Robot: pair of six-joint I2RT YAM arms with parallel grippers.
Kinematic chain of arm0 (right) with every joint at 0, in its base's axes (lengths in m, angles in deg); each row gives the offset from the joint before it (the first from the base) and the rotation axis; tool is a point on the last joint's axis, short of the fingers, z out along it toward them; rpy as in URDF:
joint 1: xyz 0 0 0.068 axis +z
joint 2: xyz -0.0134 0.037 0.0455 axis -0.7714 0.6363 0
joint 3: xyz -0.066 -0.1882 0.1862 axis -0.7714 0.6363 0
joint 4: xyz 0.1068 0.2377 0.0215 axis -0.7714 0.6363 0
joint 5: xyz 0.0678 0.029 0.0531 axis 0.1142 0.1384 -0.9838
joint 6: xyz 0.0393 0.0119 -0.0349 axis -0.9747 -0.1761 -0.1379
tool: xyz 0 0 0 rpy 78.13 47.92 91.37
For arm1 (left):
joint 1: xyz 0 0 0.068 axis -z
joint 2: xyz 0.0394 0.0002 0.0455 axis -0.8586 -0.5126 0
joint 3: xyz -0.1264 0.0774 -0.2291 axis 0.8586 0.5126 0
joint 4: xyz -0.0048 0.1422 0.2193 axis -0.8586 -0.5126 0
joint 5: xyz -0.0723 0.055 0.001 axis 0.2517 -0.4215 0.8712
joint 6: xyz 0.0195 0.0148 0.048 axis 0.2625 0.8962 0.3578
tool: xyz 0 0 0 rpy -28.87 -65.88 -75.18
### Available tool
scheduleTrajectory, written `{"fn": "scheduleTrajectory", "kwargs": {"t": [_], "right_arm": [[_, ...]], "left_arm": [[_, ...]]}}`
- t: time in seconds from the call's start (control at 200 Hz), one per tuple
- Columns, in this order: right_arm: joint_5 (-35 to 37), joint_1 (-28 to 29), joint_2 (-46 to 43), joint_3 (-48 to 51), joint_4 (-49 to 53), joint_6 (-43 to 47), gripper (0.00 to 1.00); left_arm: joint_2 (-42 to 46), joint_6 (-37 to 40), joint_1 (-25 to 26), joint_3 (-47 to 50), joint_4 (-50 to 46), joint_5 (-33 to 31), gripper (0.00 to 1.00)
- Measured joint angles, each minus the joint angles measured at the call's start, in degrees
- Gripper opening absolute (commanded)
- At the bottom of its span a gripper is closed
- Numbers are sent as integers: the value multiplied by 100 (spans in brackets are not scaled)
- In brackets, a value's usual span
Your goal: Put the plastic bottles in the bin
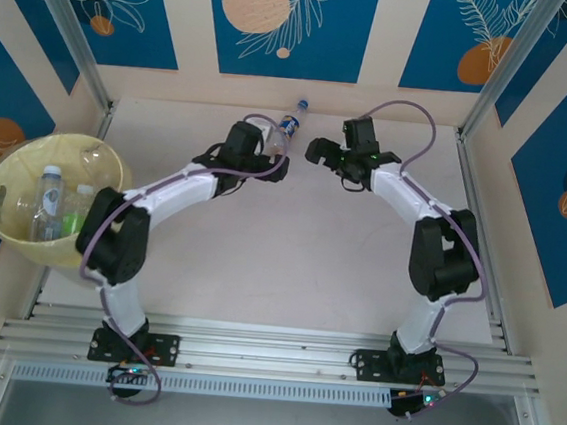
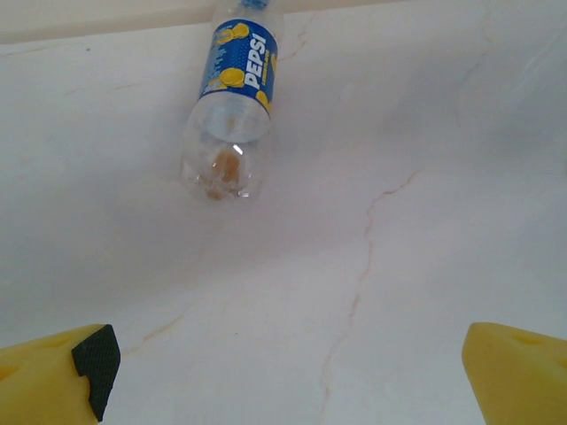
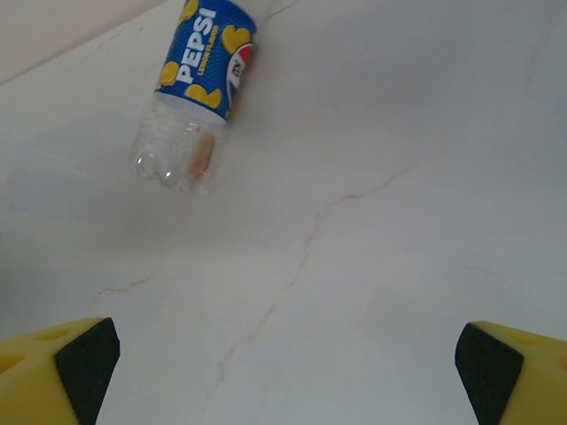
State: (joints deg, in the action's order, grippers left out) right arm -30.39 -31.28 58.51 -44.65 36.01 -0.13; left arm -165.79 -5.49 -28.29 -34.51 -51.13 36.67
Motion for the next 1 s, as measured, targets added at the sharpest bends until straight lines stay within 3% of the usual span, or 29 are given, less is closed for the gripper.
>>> {"fn": "scheduleTrajectory", "kwargs": {"t": [0.285, 0.405, 0.685, 1.0], "right_arm": [[289, -417, -1563, 1064, -92, -90, 100], [358, -461, -1847, 1248, -61, -83, 99], [509, -483, -2216, 1488, 83, -59, 100], [686, -501, -2529, 1700, 219, 13, 100]], "left_arm": [[-1832, 149, -221, -2028, -254, 9, 100], [-2503, 138, -452, -2809, -625, 203, 100], [-4409, 146, -675, -5606, -2048, 525, 98], [-5967, 111, -671, -8220, -3383, 957, 79]]}}
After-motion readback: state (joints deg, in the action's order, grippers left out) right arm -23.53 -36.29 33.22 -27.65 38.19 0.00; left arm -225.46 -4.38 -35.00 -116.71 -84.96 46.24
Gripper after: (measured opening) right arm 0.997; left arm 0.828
